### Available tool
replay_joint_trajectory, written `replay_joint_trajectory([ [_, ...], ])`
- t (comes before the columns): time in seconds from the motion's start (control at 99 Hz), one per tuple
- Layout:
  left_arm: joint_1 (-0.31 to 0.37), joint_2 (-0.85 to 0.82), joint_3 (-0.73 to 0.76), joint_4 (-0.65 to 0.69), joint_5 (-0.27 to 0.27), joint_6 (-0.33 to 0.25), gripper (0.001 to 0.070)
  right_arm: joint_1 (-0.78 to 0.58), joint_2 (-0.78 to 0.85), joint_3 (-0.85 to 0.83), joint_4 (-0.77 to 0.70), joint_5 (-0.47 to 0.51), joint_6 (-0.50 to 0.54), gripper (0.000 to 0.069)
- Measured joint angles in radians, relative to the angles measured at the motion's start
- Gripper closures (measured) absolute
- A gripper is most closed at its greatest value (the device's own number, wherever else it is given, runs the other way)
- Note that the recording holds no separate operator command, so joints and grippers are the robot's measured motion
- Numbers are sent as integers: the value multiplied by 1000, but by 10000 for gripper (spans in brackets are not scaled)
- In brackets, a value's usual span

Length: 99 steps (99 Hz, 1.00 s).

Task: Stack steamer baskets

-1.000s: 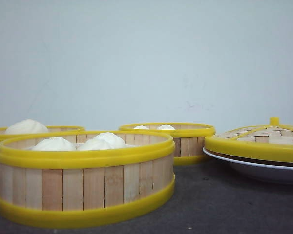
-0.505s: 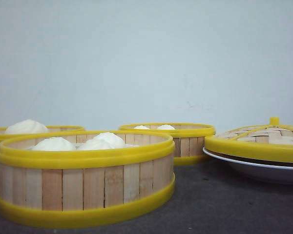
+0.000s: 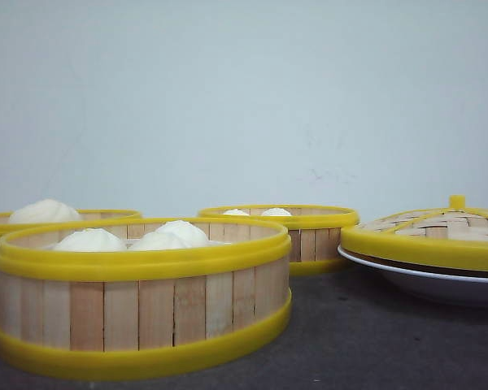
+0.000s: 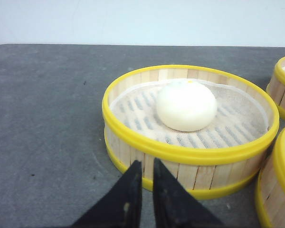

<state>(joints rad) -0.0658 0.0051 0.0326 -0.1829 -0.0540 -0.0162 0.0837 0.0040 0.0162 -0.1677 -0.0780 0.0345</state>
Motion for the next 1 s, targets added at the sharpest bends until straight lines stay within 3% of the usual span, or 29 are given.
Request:
replay_joint_trajectory([
  [0.475,0,0,0,0,0,-7,695,0,0,0,-1,0,21,689],
  [0.788,0,2,45,12,0,-260,695,0,3,36,-10,0,148,689],
  [0.879,0,10,130,-5,1,-292,695,0,19,112,-15,0,199,689],
  [1.0,0,56,278,-37,0,-291,695,0,92,247,-39,0,242,689],
])
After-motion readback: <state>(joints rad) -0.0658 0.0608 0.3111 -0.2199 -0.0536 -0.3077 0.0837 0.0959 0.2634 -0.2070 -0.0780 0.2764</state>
